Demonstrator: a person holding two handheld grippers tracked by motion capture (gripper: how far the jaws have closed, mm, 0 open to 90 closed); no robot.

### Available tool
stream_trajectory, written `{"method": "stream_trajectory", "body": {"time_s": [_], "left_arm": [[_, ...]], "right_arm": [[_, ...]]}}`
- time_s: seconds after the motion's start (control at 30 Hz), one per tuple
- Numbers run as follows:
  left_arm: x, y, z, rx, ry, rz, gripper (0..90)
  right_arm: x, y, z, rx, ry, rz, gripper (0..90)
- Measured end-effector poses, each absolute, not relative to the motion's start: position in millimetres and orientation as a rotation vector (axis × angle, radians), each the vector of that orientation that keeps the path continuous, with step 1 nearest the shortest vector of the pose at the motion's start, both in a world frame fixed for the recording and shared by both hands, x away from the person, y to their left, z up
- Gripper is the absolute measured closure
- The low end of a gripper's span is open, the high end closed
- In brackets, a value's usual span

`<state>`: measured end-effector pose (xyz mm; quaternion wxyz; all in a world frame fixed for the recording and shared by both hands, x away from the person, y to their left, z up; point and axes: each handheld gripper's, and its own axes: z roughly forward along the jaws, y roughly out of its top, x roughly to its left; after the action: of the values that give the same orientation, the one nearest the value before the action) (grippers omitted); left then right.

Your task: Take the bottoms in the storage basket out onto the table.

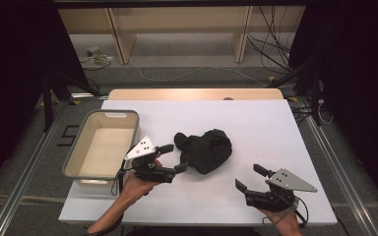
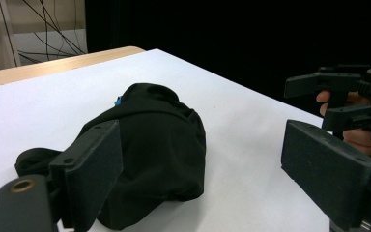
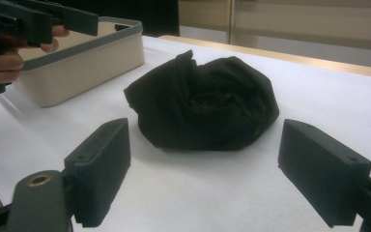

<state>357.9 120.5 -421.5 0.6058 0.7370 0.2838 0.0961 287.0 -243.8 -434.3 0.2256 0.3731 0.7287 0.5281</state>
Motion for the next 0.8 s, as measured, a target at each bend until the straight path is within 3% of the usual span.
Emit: {"method": "stream_trajectory", "body": {"time_s": [0.8], "left_arm": [[342.2,137.1,-428.6,1.696,0.649,0.258,12.9]], "right_arm": [[287.8,-243.8,-435.8,1.028,2.016,1.456,19.8]]}}
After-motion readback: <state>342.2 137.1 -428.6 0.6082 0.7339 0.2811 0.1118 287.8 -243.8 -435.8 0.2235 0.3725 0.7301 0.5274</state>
